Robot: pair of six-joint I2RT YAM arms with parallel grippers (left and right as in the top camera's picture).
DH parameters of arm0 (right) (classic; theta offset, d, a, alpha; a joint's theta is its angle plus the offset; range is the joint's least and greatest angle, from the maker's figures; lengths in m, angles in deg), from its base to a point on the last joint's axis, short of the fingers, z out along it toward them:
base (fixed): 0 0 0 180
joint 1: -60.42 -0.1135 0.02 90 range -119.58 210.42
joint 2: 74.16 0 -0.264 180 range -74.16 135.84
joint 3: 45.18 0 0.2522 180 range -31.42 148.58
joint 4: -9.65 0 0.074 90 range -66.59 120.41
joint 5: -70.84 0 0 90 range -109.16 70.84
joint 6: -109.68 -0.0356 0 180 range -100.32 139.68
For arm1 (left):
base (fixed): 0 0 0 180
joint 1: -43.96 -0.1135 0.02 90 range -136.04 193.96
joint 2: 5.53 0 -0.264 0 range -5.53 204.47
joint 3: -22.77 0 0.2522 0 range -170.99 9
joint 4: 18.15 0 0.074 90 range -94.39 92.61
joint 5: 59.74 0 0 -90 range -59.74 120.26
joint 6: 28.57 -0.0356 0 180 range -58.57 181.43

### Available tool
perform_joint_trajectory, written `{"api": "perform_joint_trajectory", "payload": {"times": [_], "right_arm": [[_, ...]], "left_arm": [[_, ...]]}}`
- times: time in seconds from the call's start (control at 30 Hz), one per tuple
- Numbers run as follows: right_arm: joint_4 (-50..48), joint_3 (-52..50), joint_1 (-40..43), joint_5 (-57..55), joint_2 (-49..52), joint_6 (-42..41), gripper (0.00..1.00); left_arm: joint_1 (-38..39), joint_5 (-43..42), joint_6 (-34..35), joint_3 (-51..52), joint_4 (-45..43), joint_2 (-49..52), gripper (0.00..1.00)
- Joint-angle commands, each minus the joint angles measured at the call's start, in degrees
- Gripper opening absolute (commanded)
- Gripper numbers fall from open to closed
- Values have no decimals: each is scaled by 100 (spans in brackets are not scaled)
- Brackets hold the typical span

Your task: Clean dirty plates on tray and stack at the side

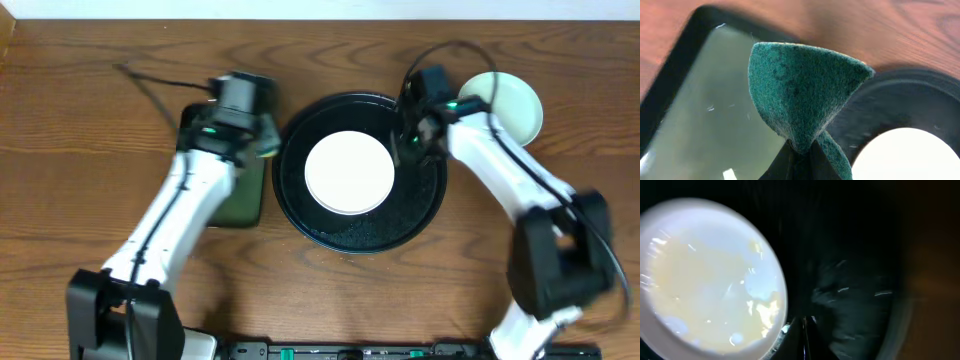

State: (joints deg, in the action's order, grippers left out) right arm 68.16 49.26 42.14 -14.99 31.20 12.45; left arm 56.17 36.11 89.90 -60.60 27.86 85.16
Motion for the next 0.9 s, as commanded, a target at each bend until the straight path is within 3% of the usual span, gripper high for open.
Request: {"api": "perform_joint_trajectory", "payload": {"times": [0.0,0.2,0.27,0.47,0.53,0.57,0.63,0.73,0.87], "right_arm": [[-138,225,-326,-1318,-881,918,1],[-321,225,-754,-2107,-1593,1110,3],[-267,223,-774,-2044,-1615,632,15],[-291,4,-599,-988,-1038,214,28],[-254,4,-579,-964,-723,-13,28],[-251,4,-579,-964,-553,-111,28],[-262,4,-581,-898,-264,-229,33],[-321,4,-581,-579,136,-243,43],[-350,4,-581,-514,623,-483,45]], "left_arm": [[-505,-647,-63,181,114,205,8],[-1038,-579,-144,201,103,861,7],[-1152,-516,-146,201,103,1078,7],[-1405,-435,-146,201,120,1473,7],[-1434,-433,-151,201,125,1493,9],[-1434,-433,-149,201,133,1493,12],[-1434,-435,-149,201,133,1493,32],[-1434,-437,-146,199,157,1473,34],[-1434,-437,-146,144,282,1211,37]]}}
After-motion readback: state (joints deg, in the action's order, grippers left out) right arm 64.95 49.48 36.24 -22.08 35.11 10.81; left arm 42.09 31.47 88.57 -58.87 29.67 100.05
